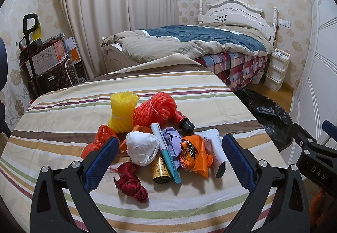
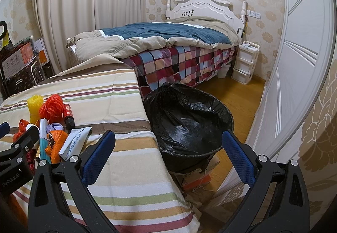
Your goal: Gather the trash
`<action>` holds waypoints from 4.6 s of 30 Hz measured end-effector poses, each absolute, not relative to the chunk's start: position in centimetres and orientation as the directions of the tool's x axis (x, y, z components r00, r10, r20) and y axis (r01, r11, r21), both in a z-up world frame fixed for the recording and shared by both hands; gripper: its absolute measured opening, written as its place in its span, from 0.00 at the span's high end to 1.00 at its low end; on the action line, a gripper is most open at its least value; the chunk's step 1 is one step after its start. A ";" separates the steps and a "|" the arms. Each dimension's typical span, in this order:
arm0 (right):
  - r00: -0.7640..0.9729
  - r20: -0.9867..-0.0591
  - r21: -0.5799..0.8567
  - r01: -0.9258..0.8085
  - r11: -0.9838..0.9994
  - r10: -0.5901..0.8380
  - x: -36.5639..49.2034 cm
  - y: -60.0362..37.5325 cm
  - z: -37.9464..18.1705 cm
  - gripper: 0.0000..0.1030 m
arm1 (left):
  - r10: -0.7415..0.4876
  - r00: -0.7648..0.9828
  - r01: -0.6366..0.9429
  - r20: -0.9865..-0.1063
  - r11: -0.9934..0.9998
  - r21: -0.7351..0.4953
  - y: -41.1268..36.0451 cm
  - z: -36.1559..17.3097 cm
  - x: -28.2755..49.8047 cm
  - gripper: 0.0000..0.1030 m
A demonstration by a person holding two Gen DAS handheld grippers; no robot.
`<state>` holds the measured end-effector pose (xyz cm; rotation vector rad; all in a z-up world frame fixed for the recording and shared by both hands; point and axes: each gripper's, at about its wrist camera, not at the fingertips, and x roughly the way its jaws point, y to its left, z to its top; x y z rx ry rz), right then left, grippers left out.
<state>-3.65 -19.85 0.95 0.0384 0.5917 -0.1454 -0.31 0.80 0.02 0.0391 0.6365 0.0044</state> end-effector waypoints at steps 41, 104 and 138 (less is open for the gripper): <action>0.814 -0.570 0.001 0.139 0.990 -0.114 -3.6 -20.1 0.6 0.04 | 0.016 0.793 0.010 -0.609 0.999 0.039 1.5 -0.5 -0.5 0.05; 0.708 -0.699 0.039 -0.104 0.994 0.102 0.6 -9.7 -1.6 0.36 | 0.023 0.640 -0.109 -0.768 0.992 -0.061 16.4 -4.5 1.2 0.59; 0.733 -0.668 0.094 -0.091 0.991 0.131 0.4 -13.1 -0.7 0.83 | -0.070 0.712 0.011 -0.698 0.996 -0.088 10.9 -0.7 0.8 0.60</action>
